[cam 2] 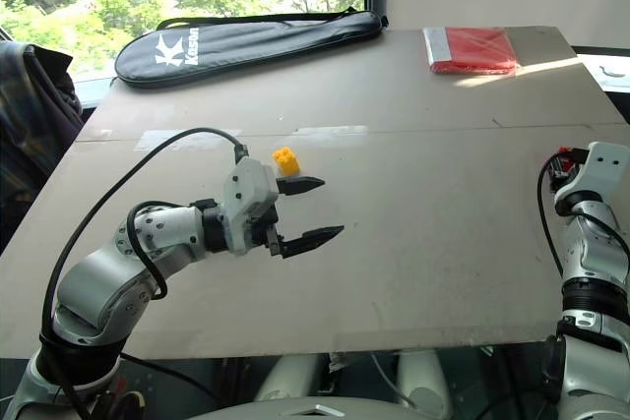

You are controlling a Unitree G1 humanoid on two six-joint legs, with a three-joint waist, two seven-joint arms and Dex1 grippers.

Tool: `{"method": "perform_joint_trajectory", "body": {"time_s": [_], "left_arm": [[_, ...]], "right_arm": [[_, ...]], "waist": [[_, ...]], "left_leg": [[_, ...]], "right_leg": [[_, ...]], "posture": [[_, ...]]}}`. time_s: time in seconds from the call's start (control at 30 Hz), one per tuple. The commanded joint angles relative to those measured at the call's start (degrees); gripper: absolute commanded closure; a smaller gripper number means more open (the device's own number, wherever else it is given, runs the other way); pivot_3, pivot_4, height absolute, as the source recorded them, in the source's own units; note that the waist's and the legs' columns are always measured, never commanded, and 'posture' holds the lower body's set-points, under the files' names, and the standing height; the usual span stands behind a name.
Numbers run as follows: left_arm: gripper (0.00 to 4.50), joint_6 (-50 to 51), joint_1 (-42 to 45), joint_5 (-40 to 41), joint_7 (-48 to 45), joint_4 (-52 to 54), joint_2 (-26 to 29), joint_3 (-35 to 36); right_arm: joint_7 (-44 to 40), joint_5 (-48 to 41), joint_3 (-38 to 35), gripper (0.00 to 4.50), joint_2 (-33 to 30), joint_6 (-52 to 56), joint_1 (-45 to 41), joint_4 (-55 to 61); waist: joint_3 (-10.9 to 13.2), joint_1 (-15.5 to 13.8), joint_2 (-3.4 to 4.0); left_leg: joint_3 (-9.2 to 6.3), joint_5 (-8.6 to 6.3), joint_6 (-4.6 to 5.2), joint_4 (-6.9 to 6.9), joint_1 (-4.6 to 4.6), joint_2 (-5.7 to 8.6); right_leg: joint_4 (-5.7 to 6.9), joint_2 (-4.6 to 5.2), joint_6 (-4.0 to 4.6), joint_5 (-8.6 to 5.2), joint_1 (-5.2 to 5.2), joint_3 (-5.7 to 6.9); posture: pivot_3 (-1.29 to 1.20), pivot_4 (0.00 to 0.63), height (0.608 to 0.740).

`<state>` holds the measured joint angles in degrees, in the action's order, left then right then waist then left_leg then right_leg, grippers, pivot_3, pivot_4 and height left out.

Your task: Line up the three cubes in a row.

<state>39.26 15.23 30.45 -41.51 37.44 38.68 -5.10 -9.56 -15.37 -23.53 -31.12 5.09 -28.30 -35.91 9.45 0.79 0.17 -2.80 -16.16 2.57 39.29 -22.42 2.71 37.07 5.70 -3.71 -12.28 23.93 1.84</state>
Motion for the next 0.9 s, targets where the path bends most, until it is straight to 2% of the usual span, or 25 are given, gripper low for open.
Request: {"method": "perform_joint_trajectory", "body": {"time_s": [0.03,0.57,0.67,0.9], "left_arm": [[0.19,-1.2,0.2,-0.4,-0.2,0.6,0.4,0.9],[0.19,-1.3,-1.8,-1.2,1.4,1.6,0.0,1.4],[0.19,-1.4,-2.0,-1.2,1.6,1.6,0.1,1.4],[0.19,-1.7,-2.2,-1.3,1.7,1.4,0.5,1.5]], "right_arm": [[0.6,1.0,-0.6,2.4,-1.6,-2.3,-2.0,-3.1],[4.5,2.9,-0.6,2.4,-2.2,-8.6,-9.4,-17.2],[4.1,3.2,-0.4,3.22,-2.4,-9.9,-10.1,-18.9],[2.9,3.3,-0.4,3.29,-3.2,-12.0,-10.6,-21.6]], "waist": [[0.0,0.0,0.0],[0.0,0.1,-0.03],[0.0,0.1,-0.04],[0.0,0.1,-0.04]], "left_leg": [[0.0,0.0,-0.01,0.0,0.0,0.0],[0.06,0.0,-0.01,0.0,-0.02,-0.01],[0.04,0.0,-0.01,0.0,-0.03,-0.01],[0.04,0.0,-0.01,0.0,-0.03,-0.01]], "right_leg": [[0.0,0.0,0.0,0.0,0.0,0.0],[-0.07,0.0,0.0,0.0,0.01,-0.08],[-0.08,0.0,0.0,0.0,0.0,-0.1],[-0.08,0.0,0.0,0.0,0.0,-0.11]], "posture": [[0.0,0.15,0.694],[0.0,0.15,0.694],[0.0,0.15,0.694],[0.0,0.15,0.694]]}}
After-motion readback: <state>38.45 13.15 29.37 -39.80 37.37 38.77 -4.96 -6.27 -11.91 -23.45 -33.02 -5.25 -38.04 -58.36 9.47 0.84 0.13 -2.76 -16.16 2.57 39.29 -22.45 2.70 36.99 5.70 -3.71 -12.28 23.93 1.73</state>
